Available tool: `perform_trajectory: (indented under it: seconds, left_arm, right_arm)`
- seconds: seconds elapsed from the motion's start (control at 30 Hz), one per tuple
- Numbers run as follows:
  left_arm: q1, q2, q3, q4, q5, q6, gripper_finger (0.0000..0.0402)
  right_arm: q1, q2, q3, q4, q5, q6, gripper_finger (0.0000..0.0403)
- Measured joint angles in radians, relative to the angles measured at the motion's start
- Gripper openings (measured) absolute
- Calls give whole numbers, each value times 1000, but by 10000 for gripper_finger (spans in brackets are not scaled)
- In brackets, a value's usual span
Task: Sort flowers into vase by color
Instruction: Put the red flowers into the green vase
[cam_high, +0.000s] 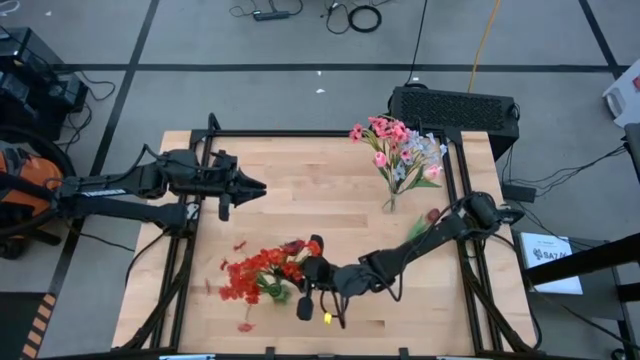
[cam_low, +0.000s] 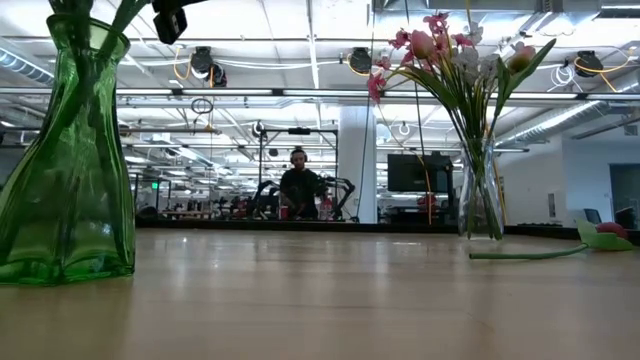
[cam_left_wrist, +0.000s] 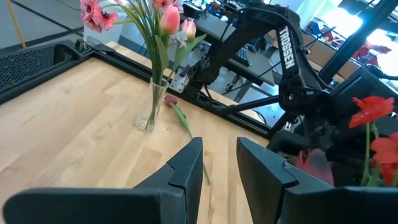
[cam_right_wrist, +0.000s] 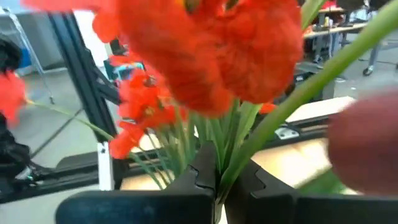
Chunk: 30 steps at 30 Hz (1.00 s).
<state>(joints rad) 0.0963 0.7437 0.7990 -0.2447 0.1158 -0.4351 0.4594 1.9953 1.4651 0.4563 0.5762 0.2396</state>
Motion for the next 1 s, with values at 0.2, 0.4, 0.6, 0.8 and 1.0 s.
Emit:
perform_trajectory:
  seconds: [0.2, 0.4, 0.6, 0.8, 1.0]
  left_arm:
    - [0, 0, 0, -1, 0, 0, 105]
    - [0, 0, 0, -2, 0, 3, 105]
    - [0, 0, 0, -9, 0, 4, 105]
    - [0, 0, 0, -10, 0, 6, 105]
    - [0, 0, 0, -11, 0, 6, 105]
  right_arm:
    - [-11, 0, 0, -49, -46, 7, 0]
    - [-17, 0, 0, -112, -88, 3, 0]
    - [-20, -1, 0, -166, -89, 3, 0]
    - [-20, -1, 0, -196, -88, 3, 0]
    - [-20, -1, 0, -201, -86, 3, 18]
